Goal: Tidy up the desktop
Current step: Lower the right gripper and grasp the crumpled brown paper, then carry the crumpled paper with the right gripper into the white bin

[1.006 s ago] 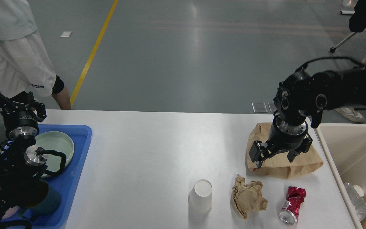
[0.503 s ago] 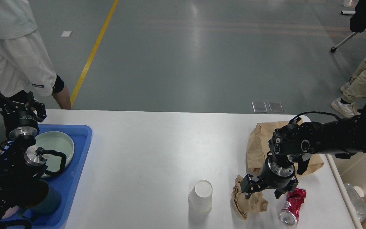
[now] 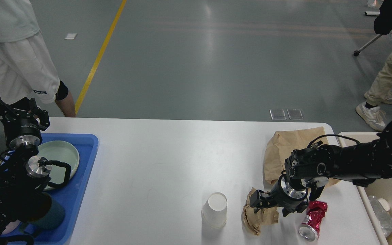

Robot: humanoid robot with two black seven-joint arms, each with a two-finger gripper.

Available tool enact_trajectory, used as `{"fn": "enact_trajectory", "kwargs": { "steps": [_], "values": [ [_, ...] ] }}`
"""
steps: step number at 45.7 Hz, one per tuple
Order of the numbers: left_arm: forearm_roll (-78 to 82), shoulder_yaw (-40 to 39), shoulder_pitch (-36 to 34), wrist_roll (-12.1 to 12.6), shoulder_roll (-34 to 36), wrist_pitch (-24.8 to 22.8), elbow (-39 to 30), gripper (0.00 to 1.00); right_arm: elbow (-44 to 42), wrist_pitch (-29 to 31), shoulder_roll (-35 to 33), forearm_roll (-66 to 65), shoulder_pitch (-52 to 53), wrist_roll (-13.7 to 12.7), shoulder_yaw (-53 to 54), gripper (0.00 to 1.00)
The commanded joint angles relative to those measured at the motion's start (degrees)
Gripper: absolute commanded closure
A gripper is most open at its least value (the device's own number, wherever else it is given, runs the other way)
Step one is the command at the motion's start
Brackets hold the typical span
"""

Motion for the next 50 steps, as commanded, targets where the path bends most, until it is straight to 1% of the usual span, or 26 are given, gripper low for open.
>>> {"fn": "enact_trajectory", "kwargs": {
  "steps": [1,3,7,8,9,12,13,14,18,23,30,40,44,50],
  "values": [
    [0.00,0.00,0.00,0.01,0.00,-0.02,0.00,0.04,0.01,-1.52,-0.09,0.00,-0.46,0.07,0.04,0.10],
    [0.00,0.00,0.00,0.01,0.00,-0.02,0.00,0.04,0.01,-2.05,-0.08,0.00,-0.73,0.07,0.04,0.15],
    [0.00,0.00,0.00,0.01,0.00,0.07,0.00,0.04,0.10,-2.75,-0.09,0.00,-0.82,-0.01,-0.05,0.29],
    [0.00,0.00,0.00,0.01,0.00,-0.02,0.00,0.04,0.18,-2.75,-0.17,0.00,-0.90,-0.01,-0.05,0.36],
    [0.00,0.00,0.00,0.01,0.00,-0.02,0.00,0.04,0.36,-2.66,-0.35,0.00,-0.90,-0.01,-0.05,0.47],
    [0.00,0.00,0.00,0.01,0.00,-0.02,0.00,0.04,0.80,-1.79,-0.79,0.00,-0.82,-0.10,-0.05,0.86],
    [0.00,0.00,0.00,0.01,0.00,0.07,0.00,0.04,1.06,-1.61,-0.79,0.08,-0.82,-0.19,-0.05,0.95],
    [0.00,0.00,0.00,0.01,0.00,-0.02,0.00,0.04,1.32,-1.26,-0.96,0.08,-0.82,-0.19,-0.05,1.00],
    [0.00,0.00,0.00,0.01,0.00,0.07,0.00,0.04,1.85,0.32,-2.02,0.08,-0.29,-0.19,0.04,1.00],
    [0.00,0.00,0.00,0.01,0.00,-0.02,0.00,0.04,1.76,0.41,-2.98,0.08,0.59,-0.19,0.04,1.00],
    [0.00,0.00,0.00,0.01,0.00,-0.02,0.00,0.04,1.94,0.85,-6.06,0.08,3.31,-0.10,0.13,1.00],
    [0.00,0.00,0.00,0.01,0.00,-0.02,0.00,0.04,6.59,1.46,-12.12,0.08,9.46,-0.10,0.48,1.00],
    [0.00,0.00,0.00,0.01,0.00,0.07,0.00,0.04,8.35,4.62,-15.19,0.08,13.32,-0.01,0.48,1.00],
    [0.00,0.00,0.00,0.01,0.00,-0.02,-0.09,0.04,10.55,12.00,-20.03,0.08,19.83,-0.01,1.62,1.00]
  ]
}}
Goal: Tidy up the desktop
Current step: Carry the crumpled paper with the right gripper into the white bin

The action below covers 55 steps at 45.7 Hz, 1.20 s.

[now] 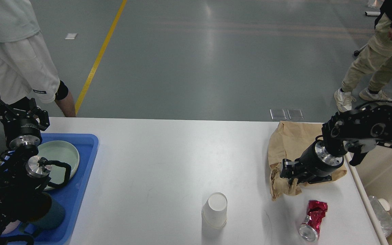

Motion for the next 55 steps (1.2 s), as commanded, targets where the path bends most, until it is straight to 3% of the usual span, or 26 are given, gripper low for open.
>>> {"fn": "enact_trajectory", "kwargs": {
  "steps": [1,13,30,36,50,55],
  "values": [
    [0.00,0.00,0.00,0.01,0.00,-0.07,0.00,0.04,2.09,7.04,-4.93,0.00,6.32,0.02,1.33,1.00],
    [0.00,0.00,0.00,0.01,0.00,0.02,0.00,0.04,2.89,15.66,-12.41,0.26,16.61,0.11,3.53,1.00],
    [0.00,0.00,0.00,0.01,0.00,0.02,0.00,0.04,0.96,14.44,-21.64,0.26,26.20,0.11,2.57,1.00],
    [0.00,0.00,0.00,0.01,0.00,-0.07,0.00,0.04,-5.02,9.09,-22.52,0.35,22.43,0.11,-1.47,1.00],
    [0.00,0.00,0.00,0.01,0.00,-0.07,0.00,0.04,-11.88,-16.13,-24.89,0.26,-1.38,0.02,-2.45,1.00],
    [0.00,0.00,0.00,0.01,0.00,-0.07,0.00,0.04,-13.90,-22.12,-24.89,0.35,-9.73,0.11,-1.66,1.00]
  ]
}}
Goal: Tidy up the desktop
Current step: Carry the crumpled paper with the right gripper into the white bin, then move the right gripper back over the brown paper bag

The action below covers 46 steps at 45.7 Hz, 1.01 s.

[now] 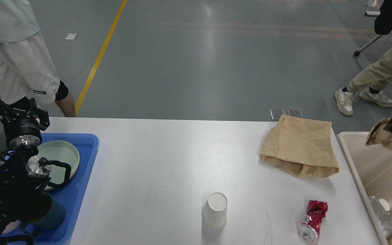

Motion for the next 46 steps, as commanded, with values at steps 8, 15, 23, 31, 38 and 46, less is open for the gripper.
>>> {"fn": "enact_trajectory", "kwargs": {
  "steps": [8,15,23,31,38,46],
  "values": [
    [0.00,0.00,0.00,0.00,0.00,0.00,0.00,0.04,-13.23,-10.64,3.18,0.07,-20.15,0.05,3.05,0.00],
    [0.00,0.00,0.00,0.00,0.00,0.00,0.00,0.04,-18.26,-10.56,5.82,0.07,-28.15,0.05,5.60,0.00],
    [0.00,0.00,0.00,0.00,0.00,0.09,0.00,0.04,-17.47,-10.38,7.84,0.16,-27.19,0.14,5.60,0.00],
    [0.00,0.00,0.00,0.00,0.00,0.00,0.00,0.04,-14.48,-9.24,10.65,-0.02,-18.15,-0.30,4.46,0.00],
    [0.00,0.00,0.00,0.00,0.00,0.09,0.00,0.04,-11.32,-6.25,15.83,-0.46,-7.61,-0.48,-0.54,0.00],
    [0.00,0.00,0.00,0.00,0.00,0.00,0.00,0.04,-1.40,-0.02,22.60,-0.10,7.07,-0.39,-9.07,0.00]
  ]
}}
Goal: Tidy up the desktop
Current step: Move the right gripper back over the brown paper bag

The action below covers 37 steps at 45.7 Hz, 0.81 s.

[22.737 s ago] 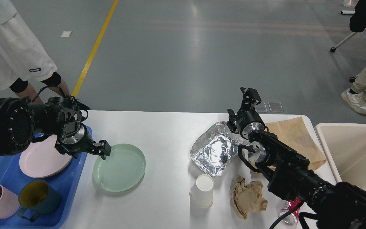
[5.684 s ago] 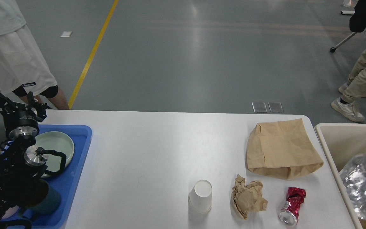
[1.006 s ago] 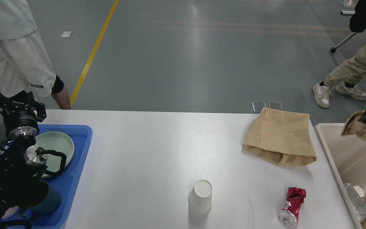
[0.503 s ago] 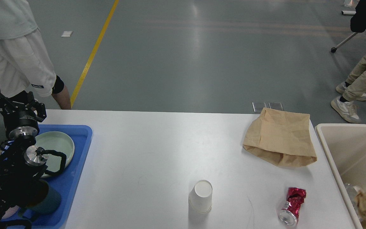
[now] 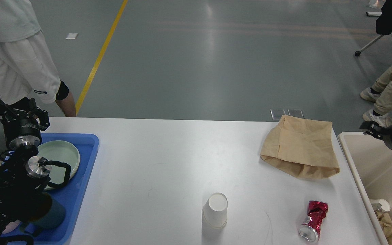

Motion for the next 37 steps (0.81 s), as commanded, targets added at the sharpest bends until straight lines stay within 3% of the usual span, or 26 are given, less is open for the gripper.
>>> {"fn": "enact_trajectory", "kwargs": {
  "steps": [1,11,16,24,37],
  "values": [
    [0.00,0.00,0.00,0.00,0.00,-0.02,0.00,0.04,8.12,5.66,4.08,0.17,10.78,0.18,-4.70,0.00],
    [0.00,0.00,0.00,0.00,0.00,-0.02,0.00,0.04,17.18,29.20,8.12,0.61,28.27,0.53,-4.71,0.00],
    [0.00,0.00,0.00,0.00,0.00,0.06,0.00,0.04,18.51,35.12,9.79,0.70,33.03,0.53,-4.36,0.00],
    [0.00,0.00,0.00,0.00,0.00,-0.02,0.00,0.04,16.58,29.50,9.45,0.70,27.42,0.53,-4.27,0.00],
    [0.00,0.00,0.00,0.00,0.00,-0.02,0.00,0.04,6.31,10.71,6.54,0.70,6.43,0.53,-3.74,0.00]
  ]
}}
